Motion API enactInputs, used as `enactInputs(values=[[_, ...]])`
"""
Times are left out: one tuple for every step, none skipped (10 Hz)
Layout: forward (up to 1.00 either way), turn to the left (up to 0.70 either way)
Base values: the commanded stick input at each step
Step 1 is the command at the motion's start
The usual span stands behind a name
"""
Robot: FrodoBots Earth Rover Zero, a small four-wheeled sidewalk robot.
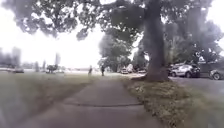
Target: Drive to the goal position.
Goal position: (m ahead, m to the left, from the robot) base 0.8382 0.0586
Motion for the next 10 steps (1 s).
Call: enactInputs(values=[[0.70, 0.00], [0.70, 0.00], [0.70, 0.00], [0.70, 0.00], [0.70, 0.00], [0.70, 0.00], [0.70, 0.00], [0.70, 0.00], [0.70, 0.00], [0.70, 0.00]])
